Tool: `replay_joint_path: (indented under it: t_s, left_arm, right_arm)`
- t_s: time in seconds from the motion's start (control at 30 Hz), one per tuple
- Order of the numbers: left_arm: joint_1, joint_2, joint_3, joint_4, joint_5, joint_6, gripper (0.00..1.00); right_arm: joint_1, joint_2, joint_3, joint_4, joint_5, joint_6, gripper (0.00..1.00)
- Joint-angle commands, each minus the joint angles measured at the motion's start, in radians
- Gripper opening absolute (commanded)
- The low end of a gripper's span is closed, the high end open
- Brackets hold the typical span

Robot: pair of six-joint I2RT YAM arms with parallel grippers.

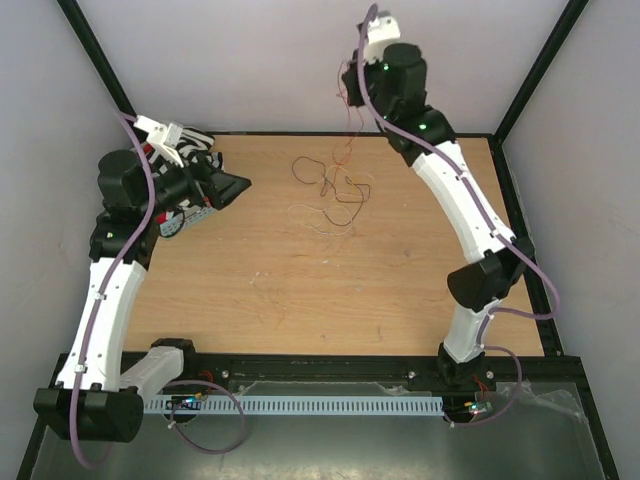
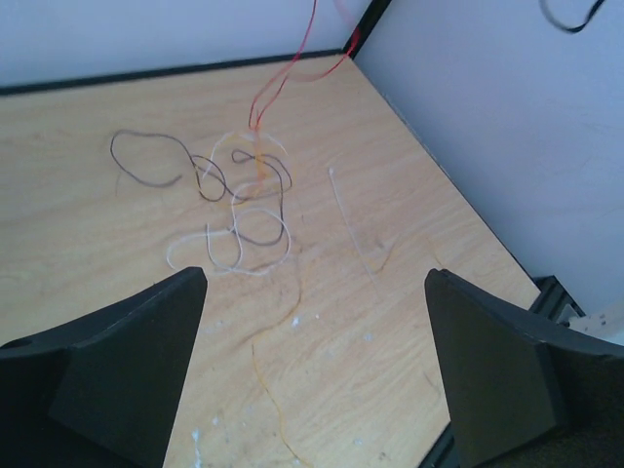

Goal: Zip-tie the wires
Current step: Pick up the cable at the center of the board.

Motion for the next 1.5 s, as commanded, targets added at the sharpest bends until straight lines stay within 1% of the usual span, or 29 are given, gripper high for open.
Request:
replay_joint_path:
  t_s: [0.0,0.17,0.3,0.5,0.7,0.93,1.17,1.33,1.47]
  left_arm:
    - [-0.003,0.033,0.035,0.14,0.012,0.003,0.98]
    - [-0.003,0.08,0.034,0.211,0.003,-0.022,0.99]
    - [-0.004,0.116,0.027,0.242,0.007,-0.035,0.99]
    - [-0.009,0.146,-0.008,0.327,0.022,-0.077,0.99]
    - [-0.056,0.133,-0.051,0.38,0.031,-0.081,0.99]
    - [-0.181,0.108,-0.124,0.439,0.008,-0.034,0.99]
    - [-0.329,0.107,-0.176,0.491,-0.118,0.042,0.99]
    - [-0.398,0.156,-0.168,0.528,-0.191,0.055,0.99]
    - [-0.456,0.222,-0.15,0.584,-0.212,0.048,0.99]
  right_arm:
    - [0.0,0.013,0.158,-0.006,-0.05,-0.063,0.0]
    - [-0.002,0.036,0.303,0.007,-0.078,-0.078,0.0]
    - [-0.006,0.016,0.317,0.014,-0.109,-0.07,0.0]
    - [-0.006,-0.074,0.199,0.012,-0.184,-0.049,0.0]
    - [-0.005,-0.196,0.039,0.014,-0.241,-0.03,0.0]
    - [-0.004,-0.348,-0.125,0.014,-0.297,0.004,0.0]
    - [-0.004,-0.465,-0.252,0.022,-0.351,0.05,0.0]
    - [-0.004,-0.54,-0.333,0.046,-0.411,0.096,0.0]
    - [-0.005,-0.596,-0.389,0.08,-0.451,0.126,0.0]
